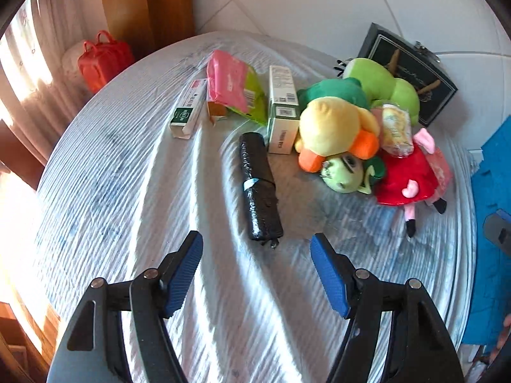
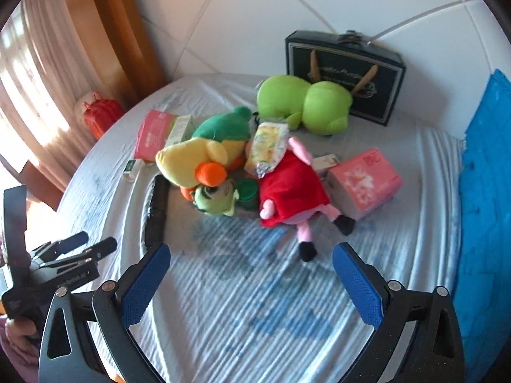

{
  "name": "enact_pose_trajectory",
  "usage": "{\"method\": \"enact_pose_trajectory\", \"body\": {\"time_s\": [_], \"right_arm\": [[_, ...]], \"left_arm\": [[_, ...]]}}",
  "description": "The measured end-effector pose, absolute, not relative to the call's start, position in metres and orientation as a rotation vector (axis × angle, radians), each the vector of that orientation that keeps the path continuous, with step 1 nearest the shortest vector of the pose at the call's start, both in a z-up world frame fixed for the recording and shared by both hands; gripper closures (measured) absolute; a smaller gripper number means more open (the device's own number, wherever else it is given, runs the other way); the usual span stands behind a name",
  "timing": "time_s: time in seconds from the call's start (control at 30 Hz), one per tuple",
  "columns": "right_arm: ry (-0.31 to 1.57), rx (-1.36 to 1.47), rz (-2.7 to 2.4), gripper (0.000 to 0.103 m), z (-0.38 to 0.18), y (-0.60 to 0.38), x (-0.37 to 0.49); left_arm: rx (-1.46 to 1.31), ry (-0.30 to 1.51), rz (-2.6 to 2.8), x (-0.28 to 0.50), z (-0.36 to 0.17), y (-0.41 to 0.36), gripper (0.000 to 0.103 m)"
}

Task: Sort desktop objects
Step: 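Move both tools back over the remaining toys on the bed, then grasp the black wrapped roll with the left gripper while the right grasps the green monster plush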

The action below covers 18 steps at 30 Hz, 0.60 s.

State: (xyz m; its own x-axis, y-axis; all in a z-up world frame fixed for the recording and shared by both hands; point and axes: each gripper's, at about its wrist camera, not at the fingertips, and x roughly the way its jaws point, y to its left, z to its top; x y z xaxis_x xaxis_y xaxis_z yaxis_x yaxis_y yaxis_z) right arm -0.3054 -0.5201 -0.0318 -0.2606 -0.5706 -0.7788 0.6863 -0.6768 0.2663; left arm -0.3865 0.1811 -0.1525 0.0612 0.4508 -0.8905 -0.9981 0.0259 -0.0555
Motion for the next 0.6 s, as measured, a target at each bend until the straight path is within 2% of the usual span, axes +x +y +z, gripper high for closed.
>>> {"method": "enact_pose_trajectory", "body": {"time_s": [0.13,0.2,0.23,0.27,0.4,0.6], "right_arm": [[0.256,1.194,-1.991,0.001,-0.056,-0.563,-0.31],[0.268,1.189,-1.974,0.013,-0.063,-0.58,-0.315],[0.279,1.19,-1.962,0.025,-0.066,-0.589,-0.318],[0.292,1.197,-1.947,0.03,-0.07,-0.598,-0.321],[0.326,1.257,-1.928,0.03,-0.089,-0.633,-0.332],[0.346,1.352,-1.943,0.03,-0.116,-0.668,-0.347]], "left_arm": [[-0.919,0.839,1.364,-0.39,-0.174,0.208,0.034],[-0.937,0.838,1.359,-0.389,-0.184,0.221,0.034],[-0.937,0.837,1.355,-0.387,-0.188,0.226,0.034],[-0.933,0.84,1.352,-0.385,-0.193,0.231,0.036],[-0.942,0.861,1.326,-0.378,-0.213,0.251,0.044],[-0.964,0.912,1.283,-0.374,-0.24,0.269,0.044]]}}
